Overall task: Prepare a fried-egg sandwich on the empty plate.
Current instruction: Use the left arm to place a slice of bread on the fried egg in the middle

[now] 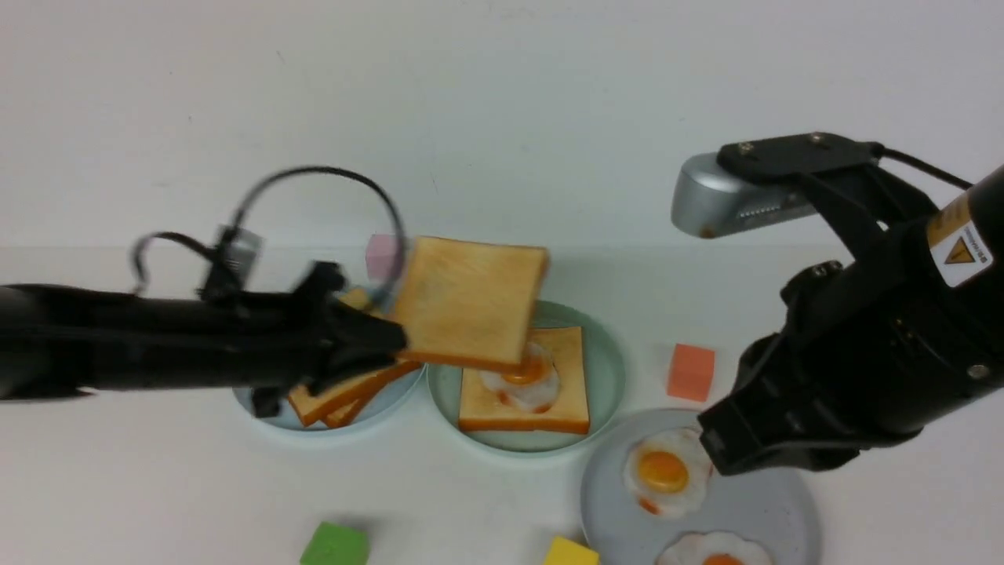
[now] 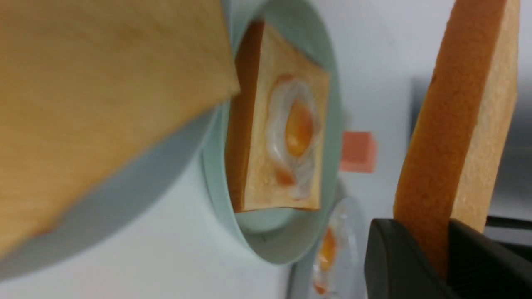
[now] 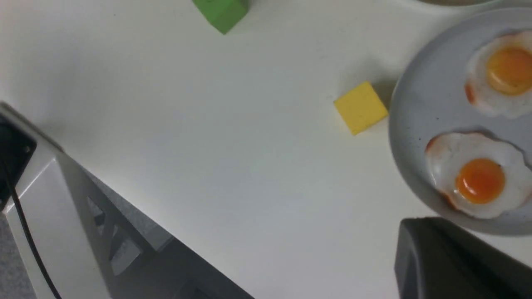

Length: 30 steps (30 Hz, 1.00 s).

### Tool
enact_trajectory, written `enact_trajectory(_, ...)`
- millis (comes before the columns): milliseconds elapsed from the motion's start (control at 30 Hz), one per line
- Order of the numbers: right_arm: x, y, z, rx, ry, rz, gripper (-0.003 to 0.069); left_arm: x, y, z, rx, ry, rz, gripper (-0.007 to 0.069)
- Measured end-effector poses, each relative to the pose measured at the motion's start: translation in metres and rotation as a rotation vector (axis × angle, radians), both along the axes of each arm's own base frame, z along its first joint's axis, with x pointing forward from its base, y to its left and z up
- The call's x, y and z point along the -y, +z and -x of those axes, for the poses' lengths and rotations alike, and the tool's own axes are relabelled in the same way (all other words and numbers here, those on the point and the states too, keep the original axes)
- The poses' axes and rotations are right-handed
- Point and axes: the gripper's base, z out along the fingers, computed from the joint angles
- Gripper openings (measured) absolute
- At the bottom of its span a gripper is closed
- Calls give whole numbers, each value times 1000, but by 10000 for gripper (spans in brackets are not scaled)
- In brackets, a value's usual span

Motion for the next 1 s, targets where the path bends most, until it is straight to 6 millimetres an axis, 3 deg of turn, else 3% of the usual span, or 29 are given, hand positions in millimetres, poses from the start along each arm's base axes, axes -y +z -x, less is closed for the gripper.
enact_trajectory(100, 0, 0, 0, 0, -10, -3, 22, 24, 0, -1, 31, -2, -83, 119)
enact_trajectory(267, 0, 0, 0, 0, -11, -4, 22, 43, 0, -1, 21, 44, -140, 119)
enact_trajectory(633, 1, 0, -1, 12, -13, 6, 31, 53, -19, -10, -134, 121, -57, 119)
enact_trajectory(1000, 2, 0, -3, 25, -14, 23, 39, 51, -19, -11, -162, 161, -45, 119)
